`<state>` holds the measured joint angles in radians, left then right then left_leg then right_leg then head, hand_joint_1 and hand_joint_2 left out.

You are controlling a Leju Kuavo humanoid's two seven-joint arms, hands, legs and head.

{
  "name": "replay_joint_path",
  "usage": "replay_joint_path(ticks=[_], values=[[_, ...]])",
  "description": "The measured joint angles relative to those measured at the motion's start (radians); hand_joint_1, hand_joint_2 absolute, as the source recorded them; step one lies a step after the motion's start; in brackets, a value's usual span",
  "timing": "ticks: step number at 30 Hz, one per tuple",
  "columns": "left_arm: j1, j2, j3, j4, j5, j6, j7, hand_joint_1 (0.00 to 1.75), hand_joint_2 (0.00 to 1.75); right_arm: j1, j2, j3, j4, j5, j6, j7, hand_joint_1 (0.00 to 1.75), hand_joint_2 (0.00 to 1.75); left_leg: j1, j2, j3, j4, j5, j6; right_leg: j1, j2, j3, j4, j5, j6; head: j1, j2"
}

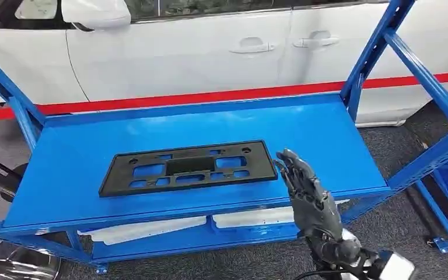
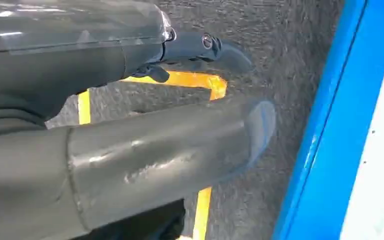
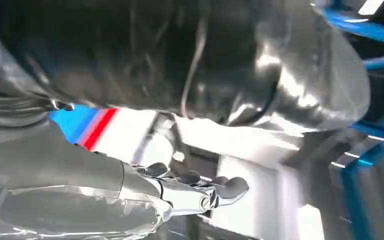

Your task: Take the parts from the cabinet and place them on the table.

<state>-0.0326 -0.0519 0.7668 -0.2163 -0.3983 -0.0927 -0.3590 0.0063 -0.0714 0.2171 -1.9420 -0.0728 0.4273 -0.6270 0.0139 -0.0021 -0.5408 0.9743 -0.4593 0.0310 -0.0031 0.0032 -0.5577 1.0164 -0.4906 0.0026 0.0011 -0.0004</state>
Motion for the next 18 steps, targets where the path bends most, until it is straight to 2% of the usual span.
replay_joint_path(ticks=[1,3,4,5,6,7,9,10,11,13,14,15,16,17,18], values=[[-0.001,0.0,0.0,0.0,0.0,-0.001,0.0,0.0,0.0,-0.013,-0.012,0.008,0.021,0.008,0.0,0.027,0.0,0.0,0.001,0.001,0.0,-0.003,0.002,0.007,0.0,0.0,-0.02,0.041,-0.033,0.004,0.0,0.0],[-0.003,0.0,0.0,0.0,-0.007,-0.004,0.0,0.0,0.0,-0.045,-0.036,0.047,0.091,0.053,-0.001,0.08,0.0,0.0,0.0,0.003,-0.003,-0.002,0.002,0.008,-0.006,-0.001,-0.093,0.197,-0.114,0.01,0.0,0.0],[-0.002,0.0,0.0,0.0,-0.01,-0.006,0.0,0.0,0.0,-0.064,-0.046,0.081,0.131,0.079,-0.008,0.098,0.0,0.0,0.0,0.004,-0.004,-0.002,0.002,0.008,-0.008,-0.001,-0.129,0.269,-0.139,0.013,0.0,0.0],[-0.002,0.0,0.001,0.0,-0.015,-0.006,0.0,0.0,0.0,-0.087,-0.054,0.122,0.169,0.104,-0.023,0.12,0.0,0.0,0.0,0.005,-0.004,-0.001,0.002,0.008,-0.011,-0.001,-0.148,0.307,-0.139,0.015,0.0,0.0],[-0.002,0.0,0.001,0.0,-0.021,-0.008,0.001,0.0,0.0,-0.111,-0.064,0.161,0.2,0.128,-0.037,0.141,0.0,0.0,0.0,0.004,-0.003,-0.001,0.002,0.007,-0.013,-0.002,-0.139,0.283,-0.11,0.016,0.0,0.0],[-0.002,0.0,0.001,0.0,-0.026,-0.013,0.002,0.0,0.0,-0.14,-0.07,0.202,0.229,0.154,-0.052,0.162,0.0,1.75,0.0,0.004,0.0,0.0,0.001,0.005,-0.014,-0.003,-0.109,0.22,-0.066,0.015,0.0,0.0],[-0.004,-0.003,0.001,0.0,-0.035,-0.019,0.012,0.0,0.0,-0.2,-0.078,0.299,0.289,0.243,-0.1,0.205,0.0,1.75,0.0,0.002,0.005,0.004,-0.004,-0.002,-0.017,-0.003,-0.016,0.029,0.029,0.009,0.0,0.0],[-0.005,-0.003,0.001,0.0,-0.041,-0.021,0.019,0.0,0.0,-0.227,-0.082,0.349,0.317,0.308,-0.135,0.225,0.0,1.75,-0.003,0.002,0.002,0.004,-0.006,-0.008,-0.014,-0.001,-0.002,0.005,0.012,0.004,0.0,0.0],[-0.007,-0.003,0.001,0.0,-0.042,-0.021,0.023,0.0,0.0,-0.25,-0.083,0.388,0.337,0.356,-0.165,0.24,0.0,1.75,-0.006,0.001,-0.005,0.013,-0.006,-0.014,-0.01,0.0,-0.006,-0.011,0.014,0.001,0.0,0.0],[-0.006,-0.003,0.001,0.0,-0.045,-0.021,0.029,0.0,0.0,-0.292,-0.083,0.464,0.378,0.426,-0.225,0.269,0.0,1.75,-0.003,0.001,-0.006,0.007,-0.003,-0.026,-0.006,0.001,-0.01,-0.003,0.012,-0.004,0.0,0.0],[-0.006,-0.004,0.001,0.0,-0.049,-0.021,0.032,0.0,0.0,-0.31,-0.083,0.505,0.4,0.456,-0.263,0.286,0.0,1.75,-0.002,0.001,-0.004,0.004,-0.002,-0.033,-0.006,0.001,-0.01,-0.007,0.015,-0.012,0.0,0.0],[-0.006,-0.005,0.001,0.0,-0.052,-0.021,0.033,0.0,0.0,-0.323,-0.078,0.528,0.407,0.48,-0.29,0.298,0.0,1.75,0.001,0.001,-0.01,0.014,-0.016,-0.04,-0.014,-0.002,-0.005,-0.017,0.02,-0.022,0.0,0.0],[-0.006,-0.007,0.001,0.0,-0.052,-0.021,0.034,0.0,0.0,-0.335,-0.073,0.545,0.418,0.511,-0.326,0.315,0.0,1.75,0.001,0.001,-0.019,0.043,-0.037,-0.043,-0.013,-0.003,-0.004,-0.018,0.02,-0.025,0.0,0.0],[-0.006,-0.007,0.001,0.0,-0.055,-0.021,0.034,0.0,0.0,-0.35,-0.062,0.562,0.433,0.547,-0.366,0.337,0.0,1.75,0.001,0.001,-0.049,0.111,-0.075,-0.047,-0.012,-0.003,-0.004,-0.018,0.02,-0.031,0.0,0.0],[-0.007,-0.007,0.001,0.0,-0.056,-0.021,0.035,0.0,0.0,-0.363,-0.049,0.583,0.453,0.585,-0.404,0.358,0.0,1.75,0.002,0.001,-0.091,0.199,-0.117,-0.049,-0.01,-0.003,-0.005,-0.018,0.019,-0.033,0.0,0.0]])
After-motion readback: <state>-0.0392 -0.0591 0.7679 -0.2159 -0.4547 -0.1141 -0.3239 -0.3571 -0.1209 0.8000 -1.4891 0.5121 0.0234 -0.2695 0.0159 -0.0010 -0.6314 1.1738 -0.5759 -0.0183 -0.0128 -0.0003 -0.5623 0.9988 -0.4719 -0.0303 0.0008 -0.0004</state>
